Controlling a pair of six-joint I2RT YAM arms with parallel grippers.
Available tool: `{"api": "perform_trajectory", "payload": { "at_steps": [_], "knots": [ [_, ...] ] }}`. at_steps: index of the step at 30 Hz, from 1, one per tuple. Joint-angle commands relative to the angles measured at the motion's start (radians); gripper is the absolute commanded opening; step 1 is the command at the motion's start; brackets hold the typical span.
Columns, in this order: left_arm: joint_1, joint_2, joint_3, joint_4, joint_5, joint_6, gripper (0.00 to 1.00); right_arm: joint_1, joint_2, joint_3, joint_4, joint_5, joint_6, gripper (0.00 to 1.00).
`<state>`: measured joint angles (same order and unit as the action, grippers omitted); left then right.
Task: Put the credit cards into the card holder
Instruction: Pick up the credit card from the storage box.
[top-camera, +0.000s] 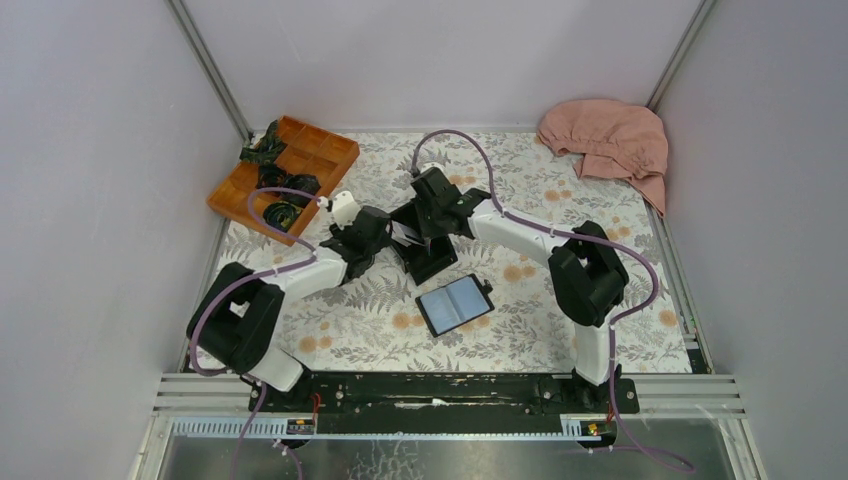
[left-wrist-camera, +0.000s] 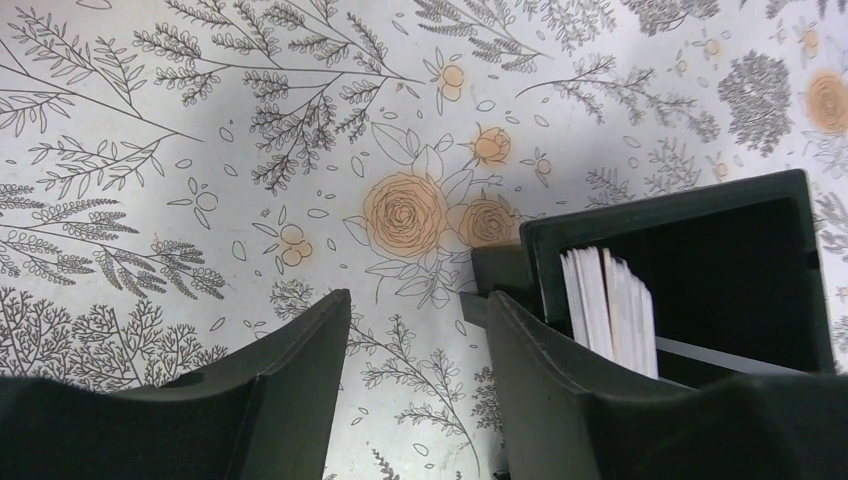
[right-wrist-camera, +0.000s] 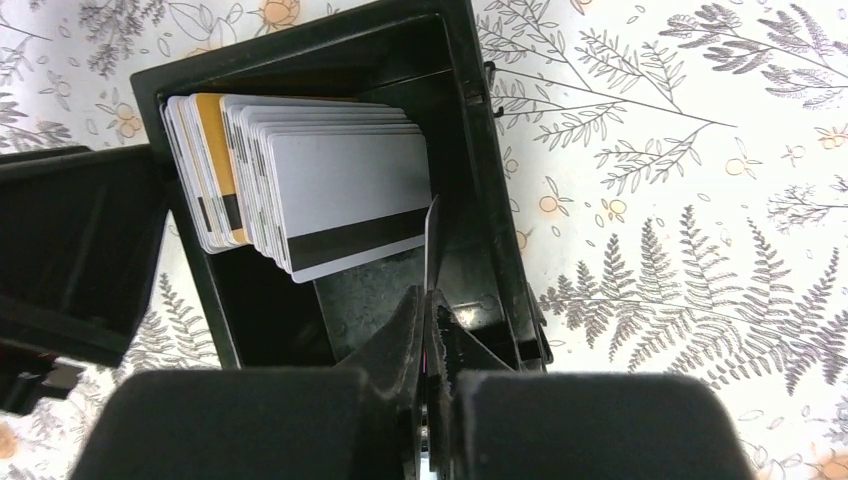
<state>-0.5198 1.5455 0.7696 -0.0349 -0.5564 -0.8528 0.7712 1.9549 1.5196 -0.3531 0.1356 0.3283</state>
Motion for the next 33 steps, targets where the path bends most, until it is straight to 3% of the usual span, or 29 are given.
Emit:
{"api": "perform_trajectory", "payload": {
  "at_steps": [1,13,24,29,33],
  "knots": [
    [0.004,-0.062,-0.019,0.008,-0.014,-0.015,0.6,0.028,0.016,0.028,-0.056,0.123,-0.05,0.0],
    [-0.011,-0.287,-0.054,-0.105,0.011,-0.023,0.6,0.038,-0.118,-0.092,0.048,0.139,-0.092,0.0],
    [-0.038,-0.523,-0.199,0.043,0.254,0.072,0.6,0.051,-0.463,-0.304,0.127,0.089,-0.071,0.0],
    [-0.066,-0.549,-0.151,-0.036,0.415,-0.056,0.6,0.118,-0.669,-0.513,0.271,0.138,-0.151,0.0],
    [-0.123,-0.563,-0.064,-0.162,0.437,-0.173,0.59,0.254,-0.795,-0.635,0.344,0.28,-0.234,0.0]
  ]
}}
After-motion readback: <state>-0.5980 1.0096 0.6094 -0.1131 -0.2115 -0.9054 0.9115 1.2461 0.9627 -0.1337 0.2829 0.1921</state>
